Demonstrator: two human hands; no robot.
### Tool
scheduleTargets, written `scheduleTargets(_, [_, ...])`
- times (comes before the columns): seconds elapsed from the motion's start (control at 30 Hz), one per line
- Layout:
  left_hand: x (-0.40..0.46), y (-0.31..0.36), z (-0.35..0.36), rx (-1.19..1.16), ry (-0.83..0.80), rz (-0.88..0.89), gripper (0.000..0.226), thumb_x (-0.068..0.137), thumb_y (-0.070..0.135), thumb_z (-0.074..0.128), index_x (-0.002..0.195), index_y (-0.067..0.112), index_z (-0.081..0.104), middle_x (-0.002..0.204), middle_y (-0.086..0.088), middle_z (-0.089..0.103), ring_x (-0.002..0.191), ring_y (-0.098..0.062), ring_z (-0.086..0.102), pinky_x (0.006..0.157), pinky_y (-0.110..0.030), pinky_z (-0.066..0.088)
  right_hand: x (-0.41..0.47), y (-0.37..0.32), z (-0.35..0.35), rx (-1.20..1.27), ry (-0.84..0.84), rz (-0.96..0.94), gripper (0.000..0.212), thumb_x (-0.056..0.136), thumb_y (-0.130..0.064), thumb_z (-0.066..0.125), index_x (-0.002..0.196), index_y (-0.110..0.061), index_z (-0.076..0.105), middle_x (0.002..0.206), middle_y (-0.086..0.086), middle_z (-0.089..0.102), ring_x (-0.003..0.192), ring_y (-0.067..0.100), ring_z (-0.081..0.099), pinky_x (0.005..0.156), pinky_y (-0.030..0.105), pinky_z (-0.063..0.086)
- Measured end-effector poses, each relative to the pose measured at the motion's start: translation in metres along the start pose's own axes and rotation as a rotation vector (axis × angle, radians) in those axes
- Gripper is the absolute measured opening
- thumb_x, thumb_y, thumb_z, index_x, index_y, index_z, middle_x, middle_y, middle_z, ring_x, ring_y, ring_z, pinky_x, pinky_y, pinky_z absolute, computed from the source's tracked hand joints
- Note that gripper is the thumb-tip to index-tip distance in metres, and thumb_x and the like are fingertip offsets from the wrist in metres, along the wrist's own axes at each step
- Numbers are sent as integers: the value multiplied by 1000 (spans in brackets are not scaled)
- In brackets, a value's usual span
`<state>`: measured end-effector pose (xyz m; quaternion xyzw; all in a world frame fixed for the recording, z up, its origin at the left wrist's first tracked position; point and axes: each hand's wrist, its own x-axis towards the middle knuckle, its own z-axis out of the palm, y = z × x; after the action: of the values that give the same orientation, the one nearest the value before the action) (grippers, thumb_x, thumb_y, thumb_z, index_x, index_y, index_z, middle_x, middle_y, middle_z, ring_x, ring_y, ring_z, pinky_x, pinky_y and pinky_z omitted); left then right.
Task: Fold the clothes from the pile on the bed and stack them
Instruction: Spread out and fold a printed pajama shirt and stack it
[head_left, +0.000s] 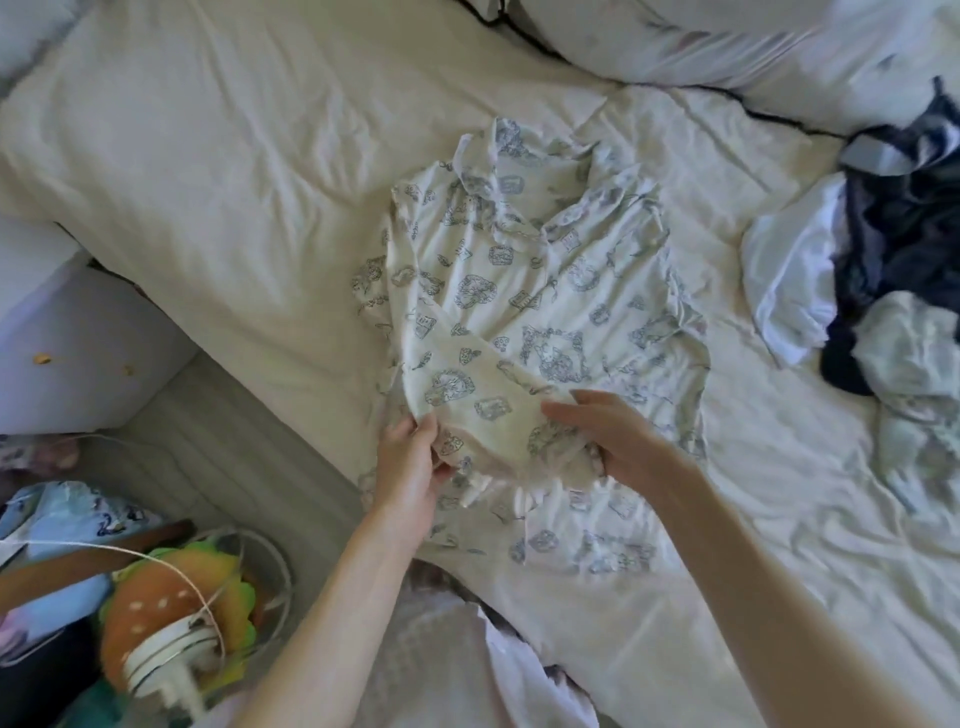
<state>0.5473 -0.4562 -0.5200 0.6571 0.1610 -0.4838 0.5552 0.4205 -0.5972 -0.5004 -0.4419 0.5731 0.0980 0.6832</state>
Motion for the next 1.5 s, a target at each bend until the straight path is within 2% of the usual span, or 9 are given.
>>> scheduleTargets(0.13, [-23,-14,26,-12,-45,335,28,99,16,44,78,21,61,65,8,54,64,-10,55,59,-24,52,-25,2,-31,74,157,-473,2,85,-23,68,82,-23,68,75,-5,70,62,6,64,49,16,48])
scheduleTargets(0.23, [-35,-24,50,105,-89,424,27,100,19,44,76,20,57,60,12,49,60,-9,51,63,-27,50,-36,15,-54,105,265,-627,13,86,-28,65,76,-36,70,68,-12,68,60,1,63,50,16,49])
scheduleTargets(0.53, [-31,-43,115,590,-115,666,17,97,17,49,106,10,61,71,5,58,59,-3,53,58,-19,46,-1,102,-98,296,112,91,13,93,-14,57,99,-14,68,88,8,68,72,21,63,60,32,56])
scheduleTargets(0.67, [-23,-59,141,779,-389,456,28,97,17,50,124,13,55,103,5,63,93,-8,60,83,-21,50,-2,126,-102,446,78,126,27,95,-10,52,119,-3,61,86,9,69,72,19,65,60,29,52])
scheduleTargets(0.8, [-12,-85,127,878,-472,132,36,98,14,45,134,15,46,101,11,61,92,-11,59,79,-26,52,1,145,-113,114,237,109,36,96,-31,52,128,-15,55,125,2,57,114,19,52,100,42,41])
scheduleTargets(0.97, [12,-102,101,757,-217,48,31,97,7,44,127,9,52,99,2,62,92,-14,63,80,-27,55,28,144,-109,-415,330,-120,32,98,-33,47,112,-11,65,104,0,66,85,16,62,77,33,51])
scheduleTargets(1.1, [37,-100,108,425,-2,-62,20,95,17,53,110,4,59,98,-8,66,83,-18,65,70,-27,57,52,139,-96,-395,357,-118,51,101,-37,35,93,4,63,63,4,52,50,10,38,49,24,28])
scheduleTargets(1.3, [67,-85,143,248,20,-272,22,84,23,70,96,6,65,92,-9,69,70,-19,66,70,-33,57,47,147,-84,-492,219,-330,41,100,-28,42,94,1,71,101,-1,59,99,12,49,86,28,39])
scheduleTargets(1.5, [62,-67,121,168,62,-226,10,86,-4,52,84,4,58,88,-13,65,74,-23,64,74,-37,54,42,165,-80,-205,276,-163,36,100,-31,41,101,-6,67,99,5,63,91,19,57,81,34,45])
